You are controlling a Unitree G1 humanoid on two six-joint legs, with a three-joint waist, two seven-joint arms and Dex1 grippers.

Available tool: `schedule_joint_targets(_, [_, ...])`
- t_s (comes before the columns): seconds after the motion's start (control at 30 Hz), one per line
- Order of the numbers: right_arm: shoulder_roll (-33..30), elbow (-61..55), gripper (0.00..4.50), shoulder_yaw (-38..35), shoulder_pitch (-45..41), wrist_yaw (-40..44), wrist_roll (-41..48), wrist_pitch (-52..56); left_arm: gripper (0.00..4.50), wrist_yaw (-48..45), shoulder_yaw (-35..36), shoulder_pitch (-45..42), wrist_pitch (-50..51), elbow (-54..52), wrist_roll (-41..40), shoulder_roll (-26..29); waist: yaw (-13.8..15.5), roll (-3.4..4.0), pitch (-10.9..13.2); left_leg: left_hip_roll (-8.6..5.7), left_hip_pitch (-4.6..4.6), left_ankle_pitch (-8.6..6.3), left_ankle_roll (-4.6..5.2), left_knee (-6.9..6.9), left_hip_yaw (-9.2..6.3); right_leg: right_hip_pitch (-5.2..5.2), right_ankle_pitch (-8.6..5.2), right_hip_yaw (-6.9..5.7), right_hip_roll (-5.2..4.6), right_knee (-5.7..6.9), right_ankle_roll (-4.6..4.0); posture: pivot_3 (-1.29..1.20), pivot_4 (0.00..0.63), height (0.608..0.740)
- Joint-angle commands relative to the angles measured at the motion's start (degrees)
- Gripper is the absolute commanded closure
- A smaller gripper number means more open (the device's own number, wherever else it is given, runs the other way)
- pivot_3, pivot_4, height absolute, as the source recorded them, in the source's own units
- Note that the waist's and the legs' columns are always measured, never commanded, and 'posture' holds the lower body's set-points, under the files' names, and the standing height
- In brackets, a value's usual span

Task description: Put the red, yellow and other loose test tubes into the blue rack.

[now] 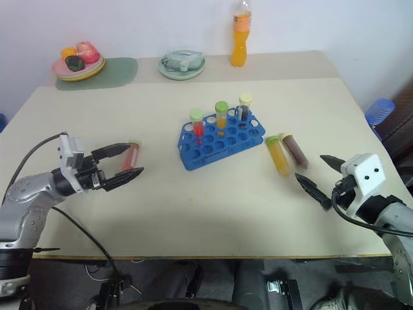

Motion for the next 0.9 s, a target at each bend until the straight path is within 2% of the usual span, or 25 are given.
schedule_joint_targets(0.03, [-1.1, -3.4, 0.35, -1.3, -1.3, -1.4, 1.0, 1.9, 0.05, -0.4, 1.5, -0.4, -0.1, -1.3, -0.5, 0.8, 0.0, 0.0, 0.0, 0.0, 0.0, 0.0, 0.0, 0.0, 0.0, 0.0, 0.0, 0.0, 0.0, -0.02, 0.0, 0.0, 0.15, 0.74])
schedule_joint_targets(0.33, [-2.0, -5.7, 0.35, 0.3, -5.1, -3.8, 1.1, 6.6, 0.05, 0.8, 2.0, 0.7, 0.0, -2.4, -0.6, 0.4, -0.1, -0.01, 0.0, 0.01, -0.01, -0.01, 0.01, -0.02, 0.02, 0.0, 0.0, 0.0, -0.01, -0.06, 0.0, 0.0, 0.15, 0.74])
schedule_joint_targets(0.73, [-1.6, 0.2, 0.35, 1.5, -6.8, -1.1, -0.7, 3.4, 0.05, 2.1, 4.3, 5.8, 1.3, -6.1, -1.6, 0.6, -0.1, -0.01, 0.0, 0.02, -0.02, -0.04, 0.06, -0.05, 0.04, 0.03, 0.01, 0.01, 0.01, -0.22, 0.0, 0.0, 0.15, 0.74])
schedule_joint_targets(0.9, [-2.4, 1.6, 0.35, 4.5, -10.4, -3.5, -1.7, 6.5, 0.05, 0.1, 3.8, 5.7, 2.1, -7.1, -3.8, 0.6, -0.1, 0.0, 0.0, 0.03, -0.01, -0.04, 0.06, -0.05, 0.08, 0.03, 0.02, 0.02, 0.0, -0.23, -0.01, 0.0, 0.15, 0.74])
